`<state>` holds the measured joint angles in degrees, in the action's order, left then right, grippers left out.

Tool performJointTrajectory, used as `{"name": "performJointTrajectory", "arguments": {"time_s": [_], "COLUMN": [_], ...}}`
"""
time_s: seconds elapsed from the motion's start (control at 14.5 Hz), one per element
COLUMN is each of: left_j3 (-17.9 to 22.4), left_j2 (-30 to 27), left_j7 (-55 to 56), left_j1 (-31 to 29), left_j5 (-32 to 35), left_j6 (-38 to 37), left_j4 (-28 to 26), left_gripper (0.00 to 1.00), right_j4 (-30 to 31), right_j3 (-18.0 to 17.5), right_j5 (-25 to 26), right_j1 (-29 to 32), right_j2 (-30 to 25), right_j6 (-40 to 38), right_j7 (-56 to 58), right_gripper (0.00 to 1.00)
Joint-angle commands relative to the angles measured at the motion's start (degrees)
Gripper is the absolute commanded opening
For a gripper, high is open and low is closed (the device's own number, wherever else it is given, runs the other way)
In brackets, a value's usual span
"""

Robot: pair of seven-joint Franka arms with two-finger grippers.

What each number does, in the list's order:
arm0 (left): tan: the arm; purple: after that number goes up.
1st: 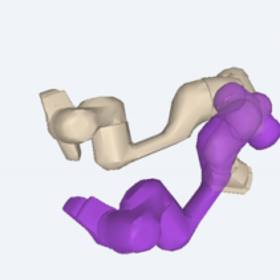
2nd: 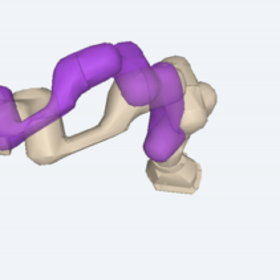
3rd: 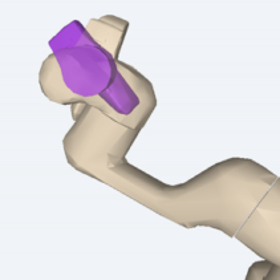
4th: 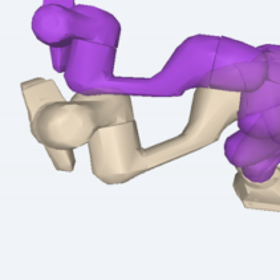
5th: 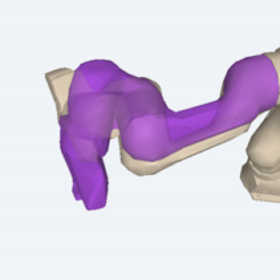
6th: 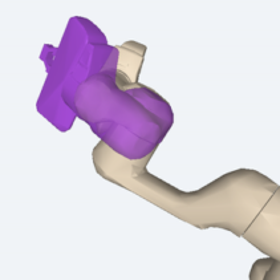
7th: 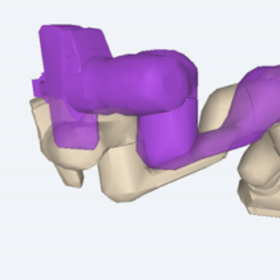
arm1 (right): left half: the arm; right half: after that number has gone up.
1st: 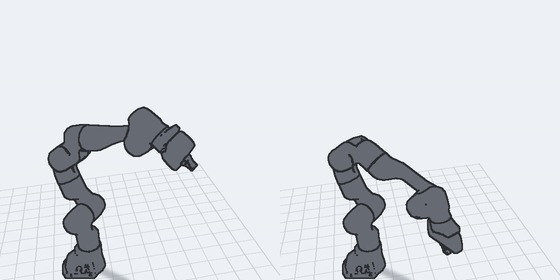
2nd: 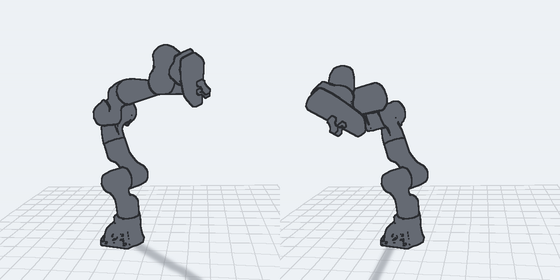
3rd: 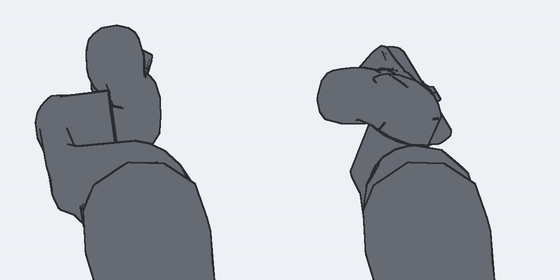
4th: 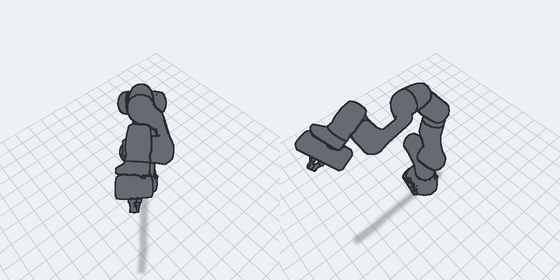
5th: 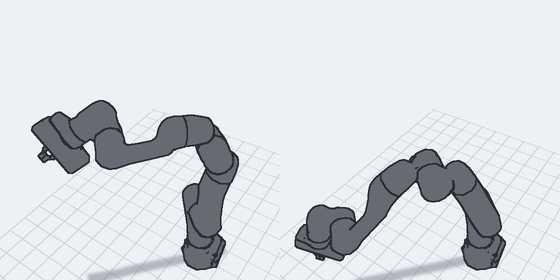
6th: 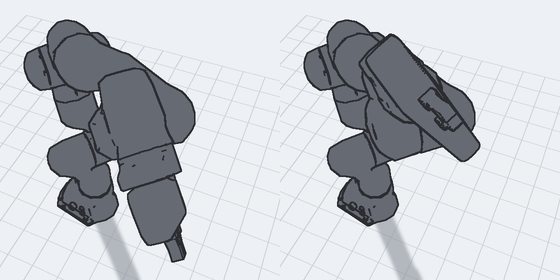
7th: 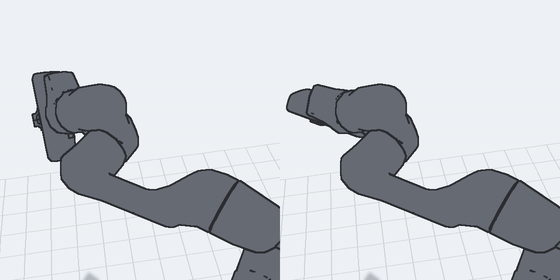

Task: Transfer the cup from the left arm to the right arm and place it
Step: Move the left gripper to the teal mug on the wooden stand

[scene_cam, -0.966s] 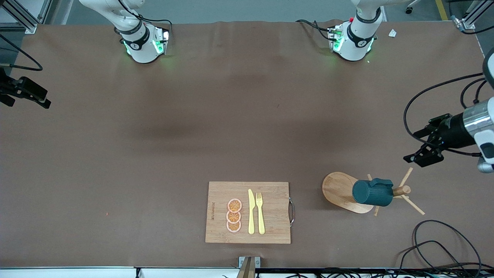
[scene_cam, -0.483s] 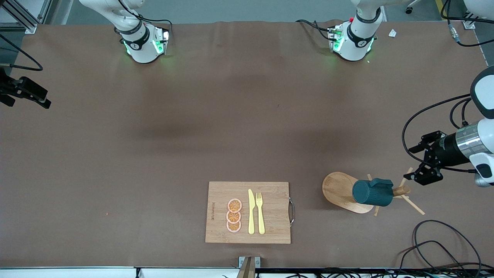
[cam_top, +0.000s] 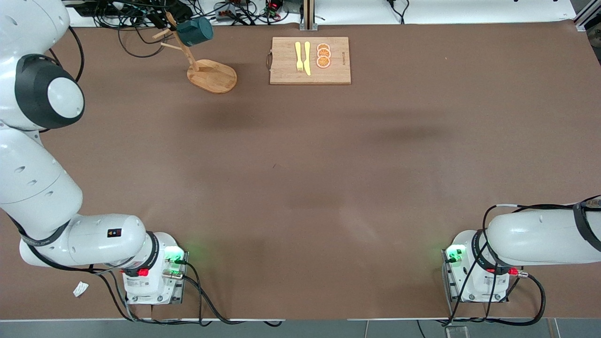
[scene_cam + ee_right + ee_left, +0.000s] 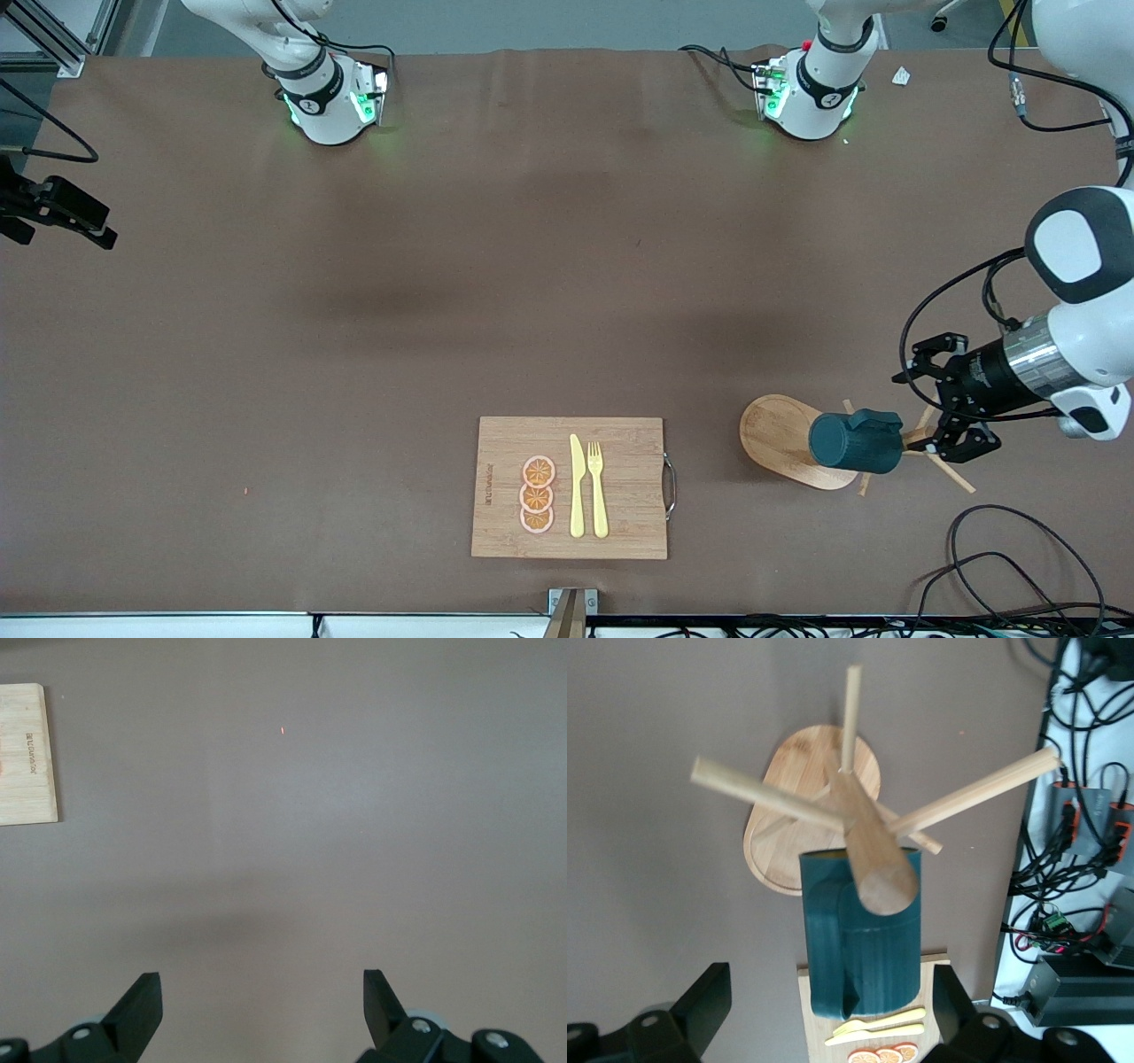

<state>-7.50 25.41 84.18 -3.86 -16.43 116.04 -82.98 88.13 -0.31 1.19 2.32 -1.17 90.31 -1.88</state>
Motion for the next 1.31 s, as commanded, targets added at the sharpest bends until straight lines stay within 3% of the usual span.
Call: {"name": "performJointTrajectory", "arguments": {"time_s": [0.0, 0.41, 1.24], "left_j3": [0.20, 0.03, 0.03], "left_j2": [-0.45, -0.45, 3.06], "left_j7": [1.51, 1.51, 0.11], "left_j1": [0.17, 1.58, 3.60], "left_j5": [-0.62, -0.62, 2.36], "left_j6": [2.78, 10.25, 12.46], "left_j4": [-3.13, -7.01, -5.17], "left_gripper": [1.00, 1.00, 1.00], "right_j4": [1.08, 1.08, 1.08], "right_j3": [-0.04, -0.04, -0.04], "right_j5": [0.74, 0.74, 0.74], "right_j1": [-0.21, -0.21, -0.30], "right_j2": [-1.29, -1.20, -1.29], "right_j6": [0.48, 0.40, 0.40], "right_j7": [0.30, 0.30, 0.30], "right_gripper": [1.00, 1.00, 1.00]}}
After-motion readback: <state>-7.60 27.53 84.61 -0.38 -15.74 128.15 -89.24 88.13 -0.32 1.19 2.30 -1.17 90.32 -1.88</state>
